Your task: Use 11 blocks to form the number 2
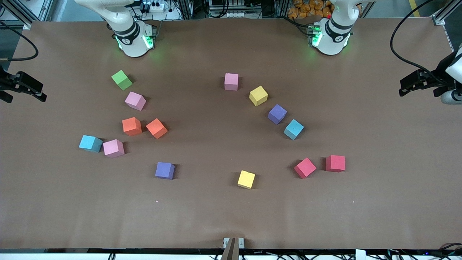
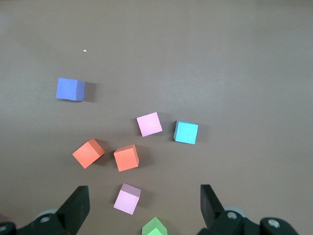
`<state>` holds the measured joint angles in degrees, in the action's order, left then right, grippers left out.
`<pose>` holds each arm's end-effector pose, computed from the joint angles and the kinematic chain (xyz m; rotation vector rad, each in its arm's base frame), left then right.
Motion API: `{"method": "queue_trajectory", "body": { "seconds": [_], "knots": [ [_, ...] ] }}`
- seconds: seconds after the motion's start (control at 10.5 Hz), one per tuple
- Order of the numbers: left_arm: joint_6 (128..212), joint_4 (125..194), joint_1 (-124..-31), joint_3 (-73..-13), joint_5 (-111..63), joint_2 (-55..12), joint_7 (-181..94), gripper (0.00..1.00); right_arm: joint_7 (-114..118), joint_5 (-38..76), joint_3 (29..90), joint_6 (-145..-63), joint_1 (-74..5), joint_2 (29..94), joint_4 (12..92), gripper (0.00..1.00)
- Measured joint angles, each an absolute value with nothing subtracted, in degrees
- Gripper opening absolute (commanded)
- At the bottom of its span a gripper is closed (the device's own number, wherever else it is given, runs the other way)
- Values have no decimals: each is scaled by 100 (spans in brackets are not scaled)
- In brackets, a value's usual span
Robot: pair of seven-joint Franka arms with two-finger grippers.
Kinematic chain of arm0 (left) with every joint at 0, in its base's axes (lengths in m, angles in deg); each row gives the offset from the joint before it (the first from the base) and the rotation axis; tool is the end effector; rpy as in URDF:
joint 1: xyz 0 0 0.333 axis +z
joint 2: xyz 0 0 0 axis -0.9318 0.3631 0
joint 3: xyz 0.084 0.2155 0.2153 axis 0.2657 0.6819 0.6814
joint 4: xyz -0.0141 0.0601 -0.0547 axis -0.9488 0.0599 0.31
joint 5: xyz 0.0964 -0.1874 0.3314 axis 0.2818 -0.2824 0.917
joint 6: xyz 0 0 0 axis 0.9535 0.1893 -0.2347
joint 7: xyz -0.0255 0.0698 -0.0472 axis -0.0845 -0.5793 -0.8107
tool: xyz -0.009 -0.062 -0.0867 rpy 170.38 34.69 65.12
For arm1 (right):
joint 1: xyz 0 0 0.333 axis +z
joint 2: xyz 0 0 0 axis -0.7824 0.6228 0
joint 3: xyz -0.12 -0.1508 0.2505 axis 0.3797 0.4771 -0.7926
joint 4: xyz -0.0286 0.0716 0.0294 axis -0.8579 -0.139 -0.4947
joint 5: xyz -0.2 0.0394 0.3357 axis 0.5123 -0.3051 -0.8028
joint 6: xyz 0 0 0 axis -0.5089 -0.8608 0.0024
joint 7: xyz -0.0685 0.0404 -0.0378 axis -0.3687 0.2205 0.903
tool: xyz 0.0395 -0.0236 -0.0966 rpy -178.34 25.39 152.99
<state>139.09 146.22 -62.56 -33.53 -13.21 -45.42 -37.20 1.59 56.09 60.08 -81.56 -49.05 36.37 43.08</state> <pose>0.5565 -0.0178 0.6303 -3.1135 0.0607 0.0558 0.5522 -0.0334 0.6420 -3.1389 -0.0364 -0.1125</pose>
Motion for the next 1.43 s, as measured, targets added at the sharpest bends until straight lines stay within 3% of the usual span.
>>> {"method": "queue_trajectory", "body": {
  "seconds": [0.76, 1.14, 1.43],
  "knots": [
    [13904, 14683, -6501, -3678, -1728, -4293, -3777, 100, 147, 5516, 5957, -8096, -4896, 3953, 4375, 100],
    [14222, 15083, -7702, -4243, -1732, -3891, -5006, 100, 143, 5348, 5909, -8733, -4859, 4966, 4800, 100],
    [15033, 15763, -9060, -4320, -1732, -3816, -6023, 100, 143, 5319, 5893, -9570, -4782, 5167, 5734, 100]
  ]
}}
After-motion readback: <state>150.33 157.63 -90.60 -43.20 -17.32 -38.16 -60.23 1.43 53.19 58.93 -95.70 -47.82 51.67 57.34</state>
